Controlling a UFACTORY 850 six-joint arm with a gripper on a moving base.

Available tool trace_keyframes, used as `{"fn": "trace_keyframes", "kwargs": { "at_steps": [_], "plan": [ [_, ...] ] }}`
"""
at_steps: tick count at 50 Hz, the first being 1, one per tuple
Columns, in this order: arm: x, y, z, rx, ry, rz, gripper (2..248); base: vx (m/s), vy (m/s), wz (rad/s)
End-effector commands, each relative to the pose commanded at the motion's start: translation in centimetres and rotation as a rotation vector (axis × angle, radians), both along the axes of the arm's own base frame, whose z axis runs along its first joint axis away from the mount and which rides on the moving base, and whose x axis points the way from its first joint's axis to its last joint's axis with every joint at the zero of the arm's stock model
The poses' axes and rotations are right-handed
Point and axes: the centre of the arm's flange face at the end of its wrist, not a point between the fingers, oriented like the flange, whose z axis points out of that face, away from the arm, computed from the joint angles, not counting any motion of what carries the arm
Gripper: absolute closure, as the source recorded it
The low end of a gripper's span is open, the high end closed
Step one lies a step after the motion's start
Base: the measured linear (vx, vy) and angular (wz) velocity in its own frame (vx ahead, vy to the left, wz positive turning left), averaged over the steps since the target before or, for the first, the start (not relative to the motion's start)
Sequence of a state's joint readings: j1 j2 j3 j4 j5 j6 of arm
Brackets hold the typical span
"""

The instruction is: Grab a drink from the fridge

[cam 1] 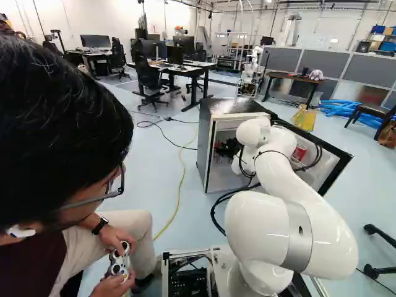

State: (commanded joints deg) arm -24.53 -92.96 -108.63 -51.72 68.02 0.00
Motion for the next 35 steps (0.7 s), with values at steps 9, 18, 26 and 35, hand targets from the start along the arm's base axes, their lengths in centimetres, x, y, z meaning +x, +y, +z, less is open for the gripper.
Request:
{"fn": "trace_keyframes", "kwargs": {
  "at_steps": [9,18,26,35],
  "plan": [
    [0.0,0.0,0.0,0.0,0.0,0.0,163,0.0,0.0,0.0],
    [0.0,0.0,0.0,0.0,0.0,0.0,163,0.0,0.0,0.0],
    [-0.03,0.0,0.01,0.0,0.001,0.0,163,0.0,0.0,0.0],
    [-0.39,0.02,0.13,0.004,0.009,-0.002,163,0.0,0.0,0.0]
  ]
}}
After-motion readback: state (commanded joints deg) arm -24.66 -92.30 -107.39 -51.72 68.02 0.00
